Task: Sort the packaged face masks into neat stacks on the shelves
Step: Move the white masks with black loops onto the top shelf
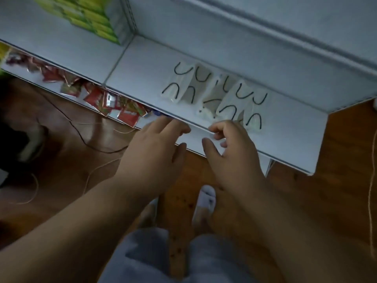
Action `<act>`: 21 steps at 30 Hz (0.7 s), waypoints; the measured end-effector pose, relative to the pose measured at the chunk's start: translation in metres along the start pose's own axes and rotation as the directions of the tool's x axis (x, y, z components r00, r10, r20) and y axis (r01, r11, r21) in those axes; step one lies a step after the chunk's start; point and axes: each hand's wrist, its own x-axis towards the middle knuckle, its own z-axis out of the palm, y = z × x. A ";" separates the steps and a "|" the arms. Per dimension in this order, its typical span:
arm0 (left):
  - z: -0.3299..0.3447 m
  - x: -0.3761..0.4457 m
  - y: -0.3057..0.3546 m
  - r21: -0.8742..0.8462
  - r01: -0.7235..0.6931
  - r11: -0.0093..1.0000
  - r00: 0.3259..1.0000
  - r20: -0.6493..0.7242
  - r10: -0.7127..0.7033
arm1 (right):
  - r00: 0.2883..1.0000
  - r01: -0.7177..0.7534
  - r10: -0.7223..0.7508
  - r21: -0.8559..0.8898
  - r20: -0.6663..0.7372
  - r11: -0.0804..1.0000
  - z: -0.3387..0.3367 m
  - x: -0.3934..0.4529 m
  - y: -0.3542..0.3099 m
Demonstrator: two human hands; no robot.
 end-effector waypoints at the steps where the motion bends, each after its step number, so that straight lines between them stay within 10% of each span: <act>1: 0.015 0.007 -0.006 -0.011 0.014 1.000 1.000 0.023 -0.014 | 1.000 -0.011 0.011 -0.006 0.003 1.000 0.012 0.008 0.011; 15: 0.150 0.106 -0.079 -0.062 0.033 0.998 0.983 0.183 -0.021 | 0.988 -0.105 0.128 -0.236 0.087 0.966 0.128 0.127 0.149; 21: 0.183 0.146 -0.091 -0.360 0.462 0.811 0.870 0.362 -0.335 | 0.984 0.002 0.096 -0.555 0.147 0.832 0.151 0.181 0.184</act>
